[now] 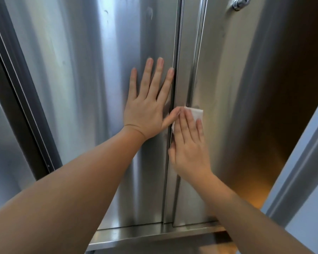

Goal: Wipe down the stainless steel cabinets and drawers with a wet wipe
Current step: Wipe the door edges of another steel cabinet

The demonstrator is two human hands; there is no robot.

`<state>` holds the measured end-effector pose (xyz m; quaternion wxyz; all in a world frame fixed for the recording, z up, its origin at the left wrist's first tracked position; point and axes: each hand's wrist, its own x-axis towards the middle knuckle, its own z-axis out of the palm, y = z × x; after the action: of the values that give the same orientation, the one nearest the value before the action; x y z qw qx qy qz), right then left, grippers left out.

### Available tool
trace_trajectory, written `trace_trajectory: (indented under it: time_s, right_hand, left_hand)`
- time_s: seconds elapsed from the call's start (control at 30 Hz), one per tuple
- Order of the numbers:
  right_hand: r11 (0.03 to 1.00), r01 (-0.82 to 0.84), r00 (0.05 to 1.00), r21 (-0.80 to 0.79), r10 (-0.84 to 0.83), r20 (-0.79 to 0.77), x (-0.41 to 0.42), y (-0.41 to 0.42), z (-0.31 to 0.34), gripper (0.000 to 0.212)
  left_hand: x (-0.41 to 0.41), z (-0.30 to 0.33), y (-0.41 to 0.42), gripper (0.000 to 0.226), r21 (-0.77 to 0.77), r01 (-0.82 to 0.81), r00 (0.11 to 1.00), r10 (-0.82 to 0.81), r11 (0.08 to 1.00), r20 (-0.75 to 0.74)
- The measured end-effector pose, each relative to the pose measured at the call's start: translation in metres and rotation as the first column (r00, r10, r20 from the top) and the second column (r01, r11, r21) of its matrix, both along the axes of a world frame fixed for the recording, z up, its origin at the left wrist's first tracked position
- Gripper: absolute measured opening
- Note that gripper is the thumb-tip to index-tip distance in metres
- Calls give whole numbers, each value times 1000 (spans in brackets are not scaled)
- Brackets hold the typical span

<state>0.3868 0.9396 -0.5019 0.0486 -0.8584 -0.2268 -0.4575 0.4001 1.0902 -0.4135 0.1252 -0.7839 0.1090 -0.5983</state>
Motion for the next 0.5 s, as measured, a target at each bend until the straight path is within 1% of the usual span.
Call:
trace_trajectory:
  time_s: [0.07, 0.13, 0.2, 0.27, 0.33, 0.43, 0.5]
  right_hand:
    - [998, 32, 997, -54, -36, -71, -10, -1, -41, 73]
    - [987, 61, 985, -151, -84, -148, -24, -3, -87, 70]
    - [976, 67, 975, -209, -108, -192, -30, -6, -109, 67]
    - [982, 73, 981, -175, -103, -167, -26, -4, -93, 66]
    - [992, 77, 992, -97, -86, -94, -19, -1, -55, 66]
    - [999, 37, 999, -12, -38, -29, -8, -1, -1, 65]
    - [1000, 22, 1000, -16, -23, -15, -7, -2, 2, 64]
  left_hand:
    - [0, 1, 0, 79, 12, -10, 1000, 10, 1000, -2]
    - [1, 1, 0, 79, 10, -23, 1000, 23, 1000, -3]
    - [1, 1, 1, 80, 8, -26, 1000, 26, 1000, -8]
    - [0, 1, 0, 80, 16, -31, 999, 31, 999, -11]
    - [0, 1, -1, 79, 16, -30, 999, 30, 999, -11]
    - [-1, 1, -2, 79, 0, -25, 1000, 25, 1000, -16]
    - [-2, 1, -1, 79, 0, -28, 999, 28, 1000, -16]
